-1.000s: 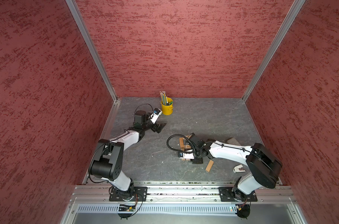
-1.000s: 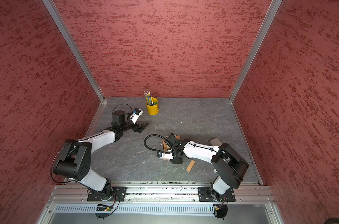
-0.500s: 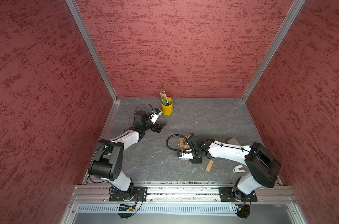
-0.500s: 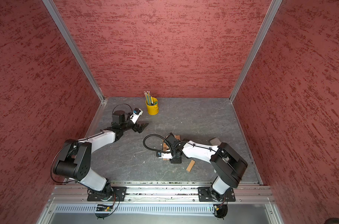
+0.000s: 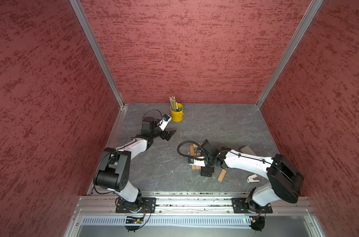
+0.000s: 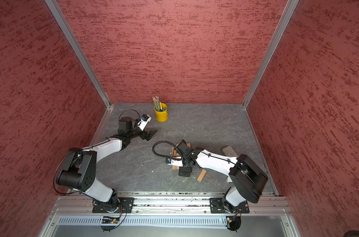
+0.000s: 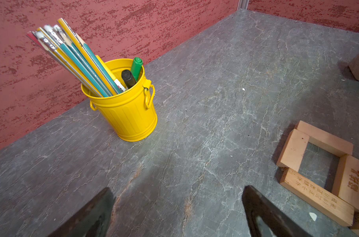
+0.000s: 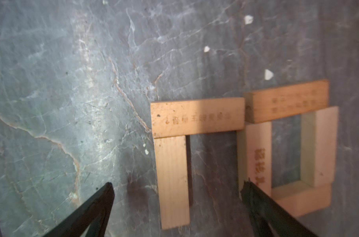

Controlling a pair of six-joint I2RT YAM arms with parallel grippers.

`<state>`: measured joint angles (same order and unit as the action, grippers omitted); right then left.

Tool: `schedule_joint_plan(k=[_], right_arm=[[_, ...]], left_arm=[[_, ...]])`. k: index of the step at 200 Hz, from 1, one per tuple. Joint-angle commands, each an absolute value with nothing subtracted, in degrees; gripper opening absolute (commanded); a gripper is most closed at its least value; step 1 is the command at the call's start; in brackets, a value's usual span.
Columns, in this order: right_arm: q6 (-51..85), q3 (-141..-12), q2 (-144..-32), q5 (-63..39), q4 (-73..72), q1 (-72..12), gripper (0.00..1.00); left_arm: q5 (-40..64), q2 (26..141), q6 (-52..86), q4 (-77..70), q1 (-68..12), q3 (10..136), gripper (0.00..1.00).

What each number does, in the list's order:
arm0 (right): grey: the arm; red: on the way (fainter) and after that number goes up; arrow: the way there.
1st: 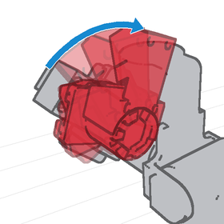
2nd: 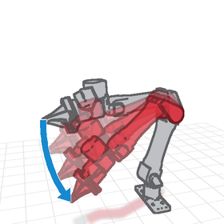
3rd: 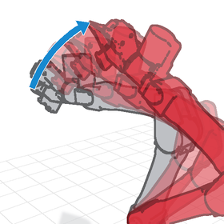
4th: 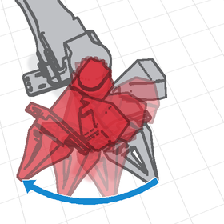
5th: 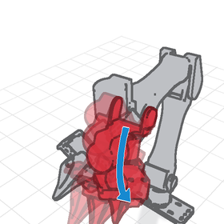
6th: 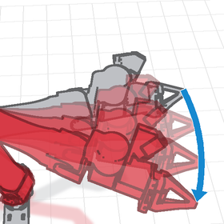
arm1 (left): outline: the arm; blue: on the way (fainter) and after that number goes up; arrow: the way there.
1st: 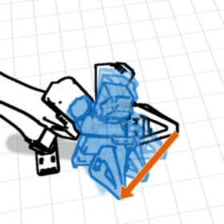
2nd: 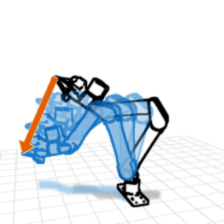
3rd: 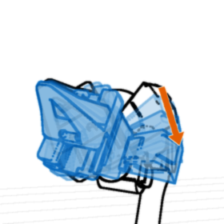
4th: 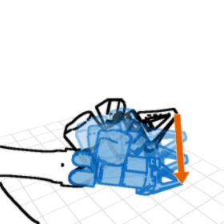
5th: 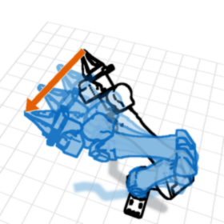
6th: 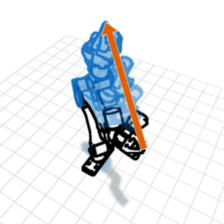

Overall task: Assemble the number 8 with building blocks
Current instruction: Assemble the building block at the center of the board, then pick up the building block from the center of the board.

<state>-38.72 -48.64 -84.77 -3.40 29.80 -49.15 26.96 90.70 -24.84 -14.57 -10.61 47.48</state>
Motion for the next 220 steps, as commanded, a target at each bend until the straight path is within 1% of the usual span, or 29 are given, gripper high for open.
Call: schedule_joint_plan(k=[1,7,25,33,39,43,56,64,71,85,100,116,132,151,184,202,220], right_arm=[[-30.0,-48.2,-76.9,4.1,28.3,-49.6,0.99],[-27.1,-48.1,-74.6,8.2,27.3,-49.6,0.99],[-15.0,-48.7,-68.3,25.9,25.3,-49.6,0.99],[-2.8,-50.6,-66.4,35.8,26.4,-49.5,0.99],[6.1,-52.9,-65.6,38.6,28.7,-49.0,0.99],[12.0,-54.7,-65.3,37.3,31.5,-48.3,0.99],[29.2,-58.2,-65.7,28.3,38.6,-44.8,0.99],[35.8,-57.7,-66.6,20.0,41.3,-42.8,0.99],[40.5,-55.6,-67.8,12.4,42.4,-41.3,0.99],[50.0,-47.9,-69.5,2.7,41.9,-42.3,0.99],[59.9,-38.6,-68.7,-6.1,37.2,-44.2,0.99],[64.5,-33.0,-66.6,-13.0,33.9,-45.0,0.99],[67.3,-31.2,-61.6,-12.7,36.2,-45.4,0.99],[70.4,-30.0,-55.3,-6.8,42.2,-44.1,0.99],[77.8,-23.8,-45.6,-4.6,43.6,-42.8,0.99],[81.1,-23.1,-42.2,-3.6,45.8,-42.6,0.99],[84.5,-22.8,-41.4,-2.1,46.5,-42.6,0.99]], left_arm=[[27.6,89.5,-24.2,-14.8,-10.7,47.0,0.99],[27.5,89.5,-24.3,-14.9,-10.7,46.9,0.99],[27.6,89.4,-24.2,-15.1,-10.7,46.9,1.0],[27.6,89.5,-24.2,-15.2,-10.6,46.9,0.99],[27.5,89.6,-24.1,-15.2,-10.6,47.0,0.99],[27.5,89.6,-24.1,-15.2,-10.6,47.0,0.99],[27.5,89.7,-24.1,-15.2,-10.6,47.1,0.99],[27.8,89.7,-23.9,-15.4,-10.6,47.1,1.0],[28.2,89.7,-23.7,-15.7,-10.6,47.1,0.99],[29.0,89.6,-23.0,-15.6,-10.6,47.1,0.99],[28.9,89.4,-22.8,-16.4,-10.7,46.6,0.99],[28.9,89.1,-22.4,-16.5,-10.5,46.4,0.99],[29.0,88.5,-22.5,-16.8,-10.5,46.1,1.0],[29.3,88.7,-22.4,-16.9,-10.5,46.0,0.99],[29.3,89.3,-22.4,-16.6,-10.6,46.4,0.99],[29.4,89.3,-22.4,-16.7,-10.6,46.4,0.99],[30.0,89.3,-22.1,-16.7,-10.6,46.4,0.99]])
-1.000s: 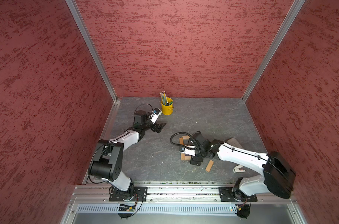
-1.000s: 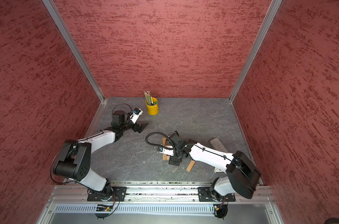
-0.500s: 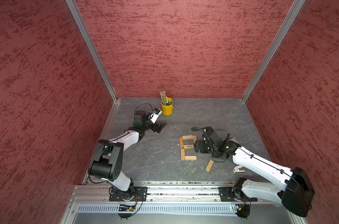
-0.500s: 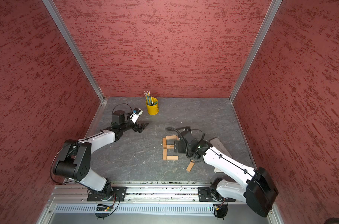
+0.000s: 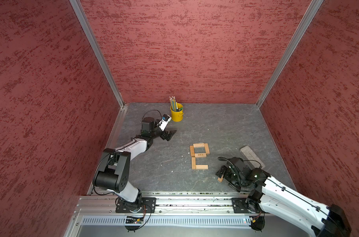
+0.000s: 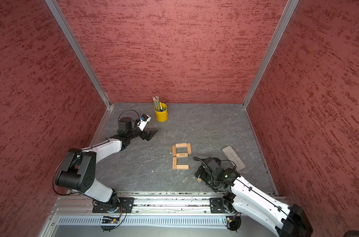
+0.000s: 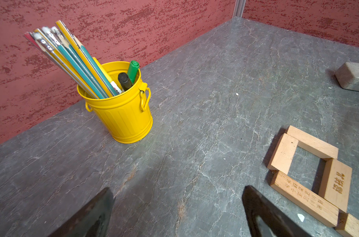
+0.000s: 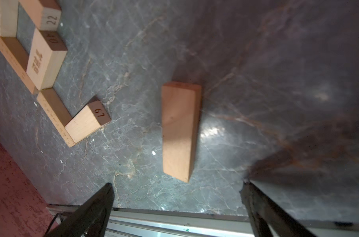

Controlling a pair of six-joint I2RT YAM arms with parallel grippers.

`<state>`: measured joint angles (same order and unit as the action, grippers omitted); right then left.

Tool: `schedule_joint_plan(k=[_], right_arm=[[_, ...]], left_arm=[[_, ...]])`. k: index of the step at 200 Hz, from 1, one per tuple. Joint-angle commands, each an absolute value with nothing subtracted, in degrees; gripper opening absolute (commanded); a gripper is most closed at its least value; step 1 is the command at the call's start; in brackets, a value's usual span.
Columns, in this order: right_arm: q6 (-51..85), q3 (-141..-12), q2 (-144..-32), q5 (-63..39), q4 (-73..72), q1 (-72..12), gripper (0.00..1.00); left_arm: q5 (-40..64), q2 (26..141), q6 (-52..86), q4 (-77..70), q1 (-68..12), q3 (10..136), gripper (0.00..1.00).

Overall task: Assemble the number 8 with building blocks
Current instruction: Pick up the building block from the center of the board.

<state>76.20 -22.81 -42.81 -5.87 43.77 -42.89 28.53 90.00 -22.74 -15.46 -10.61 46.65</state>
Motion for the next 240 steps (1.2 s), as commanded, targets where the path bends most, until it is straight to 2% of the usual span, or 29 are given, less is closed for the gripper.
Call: schedule_joint_plan(k=[1,7,20,39,80,110,152,203,240], right_arm=[[84.7,-22.8,-41.4,-2.0,46.6,-42.6,0.98],[85.8,-22.8,-41.7,-1.4,46.7,-42.6,0.93],[86.5,-23.1,-43.6,-0.8,46.4,-42.2,0.74],[84.2,-25.4,-49.1,-0.6,46.5,-41.5,0.54],[72.0,-34.8,-67.2,-0.2,46.8,-39.9,0.59],[67.5,-37.6,-71.4,0.1,46.7,-39.3,0.57],[65.0,-37.5,-72.4,-0.5,46.6,-37.7,0.41],[60.1,-37.2,-79.1,-3.0,43.3,-37.8,0.38],[57.6,-37.4,-82.5,-3.0,41.0,-37.8,0.19]], left_arm=[[30.1,89.4,-22.1,-16.7,-10.6,46.4,0.99],[30.1,89.4,-22.1,-16.8,-10.6,46.4,0.99],[30.1,89.4,-22.0,-16.9,-10.6,46.4,0.99],[30.2,89.6,-22.0,-16.8,-10.5,46.4,1.0],[30.4,89.4,-21.8,-16.9,-10.0,46.3,0.99],[30.4,89.7,-21.8,-16.9,-9.4,46.4,0.99],[30.6,90.0,-21.7,-16.9,-8.9,46.4,0.99],[30.4,90.3,-21.7,-16.7,-8.6,46.5,0.99],[30.3,90.5,-21.9,-16.7,-8.6,46.7,1.0]])
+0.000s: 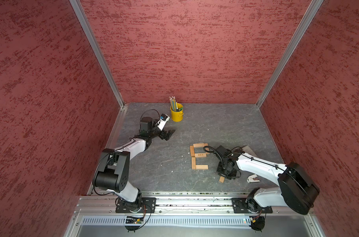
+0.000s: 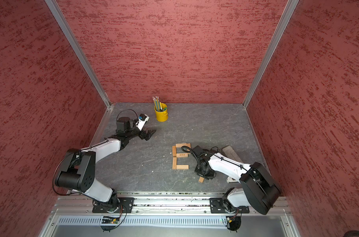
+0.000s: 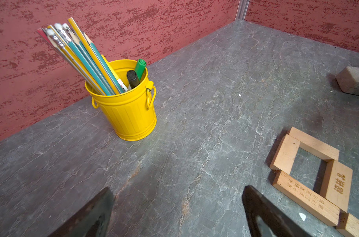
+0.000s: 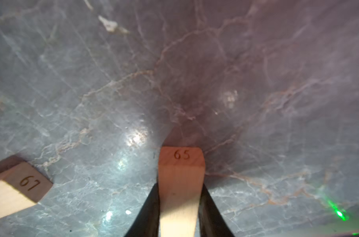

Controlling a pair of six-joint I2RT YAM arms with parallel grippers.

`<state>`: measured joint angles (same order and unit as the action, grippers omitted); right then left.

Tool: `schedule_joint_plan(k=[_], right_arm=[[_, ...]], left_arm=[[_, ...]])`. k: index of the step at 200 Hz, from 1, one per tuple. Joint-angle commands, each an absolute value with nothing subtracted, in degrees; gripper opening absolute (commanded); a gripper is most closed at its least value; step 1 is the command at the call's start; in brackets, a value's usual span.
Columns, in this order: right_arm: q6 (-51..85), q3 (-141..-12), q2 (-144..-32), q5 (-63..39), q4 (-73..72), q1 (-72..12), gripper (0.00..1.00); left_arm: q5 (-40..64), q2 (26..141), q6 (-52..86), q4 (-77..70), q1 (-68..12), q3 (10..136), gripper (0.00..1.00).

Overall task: Assemble the number 8 with building blocks
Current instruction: Pick up the building block from the center of the board.

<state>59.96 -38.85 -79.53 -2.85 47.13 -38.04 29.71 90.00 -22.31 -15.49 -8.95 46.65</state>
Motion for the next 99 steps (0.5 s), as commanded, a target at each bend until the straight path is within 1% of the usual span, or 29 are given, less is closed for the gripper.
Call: schedule_joint_plan(k=[1,15,32,44,60,73,99], right_arm=[[57.6,-37.5,-82.4,-2.8,41.1,-37.8,0.18],[57.3,-38.3,-81.6,-1.3,41.6,-37.8,0.15],[55.7,-40.8,-81.7,2.0,41.9,-37.6,0.15],[53.2,-44.1,-83.0,5.5,42.4,-37.1,0.14],[49.2,-48.5,-87.4,9.6,41.8,-36.7,0.11],[44.7,-51.3,-89.7,10.0,39.7,-36.5,0.07],[39.6,-54.0,-91.3,10.3,37.6,-36.3,0.08]], left_arm=[[30.3,90.5,-21.8,-16.7,-8.6,46.6,0.99],[30.3,90.6,-22.0,-16.5,-8.6,46.7,0.99],[30.3,90.5,-22.0,-16.5,-8.6,46.7,0.99],[30.3,90.5,-22.0,-16.5,-8.6,46.7,0.99],[30.3,90.5,-22.0,-16.7,-8.6,46.6,0.99],[30.5,90.4,-21.9,-16.8,-8.5,46.6,0.99],[30.7,90.5,-22.0,-16.7,-8.3,47.1,0.99]])
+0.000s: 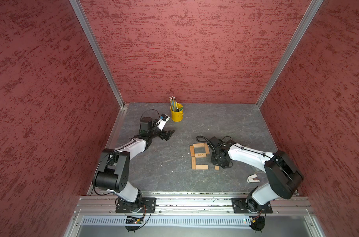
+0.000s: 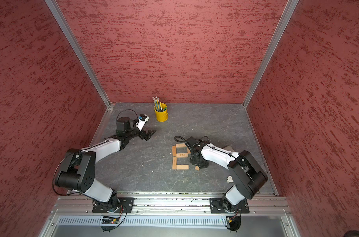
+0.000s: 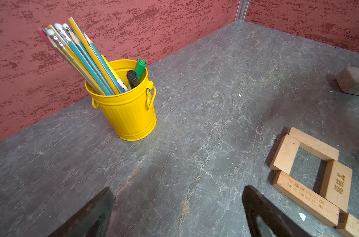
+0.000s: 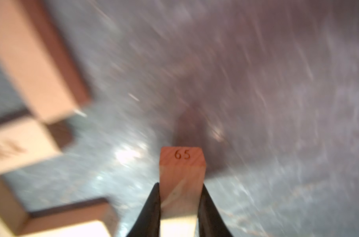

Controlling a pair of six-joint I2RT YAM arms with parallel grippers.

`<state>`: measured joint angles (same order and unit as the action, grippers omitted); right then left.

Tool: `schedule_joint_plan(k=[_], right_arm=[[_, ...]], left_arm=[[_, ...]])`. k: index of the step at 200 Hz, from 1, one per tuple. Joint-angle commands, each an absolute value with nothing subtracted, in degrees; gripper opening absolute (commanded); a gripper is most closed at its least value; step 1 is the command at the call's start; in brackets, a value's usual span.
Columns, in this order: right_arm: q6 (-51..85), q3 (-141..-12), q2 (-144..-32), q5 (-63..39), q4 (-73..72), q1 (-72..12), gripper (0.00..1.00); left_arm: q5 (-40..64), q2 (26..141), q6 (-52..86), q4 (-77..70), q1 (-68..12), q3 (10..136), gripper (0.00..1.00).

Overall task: Assemble the number 8 with building blocks
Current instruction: Pick up the building block from the center of the board, then assemble the building block at the center of the board.

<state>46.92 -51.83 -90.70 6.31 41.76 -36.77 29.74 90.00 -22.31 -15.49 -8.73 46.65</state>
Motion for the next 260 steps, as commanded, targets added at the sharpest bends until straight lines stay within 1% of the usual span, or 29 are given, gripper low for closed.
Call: schedule_joint_plan(k=[1,27,77,124,156,183,260], right_arm=[[39.4,-54.0,-91.3,10.2,37.4,-36.3,0.09],[33.9,-54.2,-92.7,8.8,35.6,-36.0,0.1],[26.5,-55.7,-93.4,5.9,39.7,-35.8,0.1],[26.2,-55.2,-94.0,1.3,38.2,-35.6,0.11],[26.5,-52.6,-91.3,-1.2,37.4,-35.6,0.13],[26.1,-52.5,-91.4,-1.2,38.6,-35.6,0.13],[25.1,-52.6,-93.9,-3.5,35.6,-35.7,0.13]], left_arm=[[30.7,90.5,-22.0,-16.7,-8.3,47.2,1.0],[31.2,91.0,-22.2,-15.7,-8.5,47.5,0.99],[30.9,90.7,-22.4,-15.4,-9.2,47.6,1.0],[30.7,90.8,-22.7,-15.1,-9.4,47.8,0.99],[30.7,91.3,-22.9,-14.5,-9.5,48.3,0.99],[30.6,91.1,-23.1,-14.3,-9.8,48.3,0.99],[30.5,91.2,-23.2,-14.4,-9.8,48.3,0.99]])
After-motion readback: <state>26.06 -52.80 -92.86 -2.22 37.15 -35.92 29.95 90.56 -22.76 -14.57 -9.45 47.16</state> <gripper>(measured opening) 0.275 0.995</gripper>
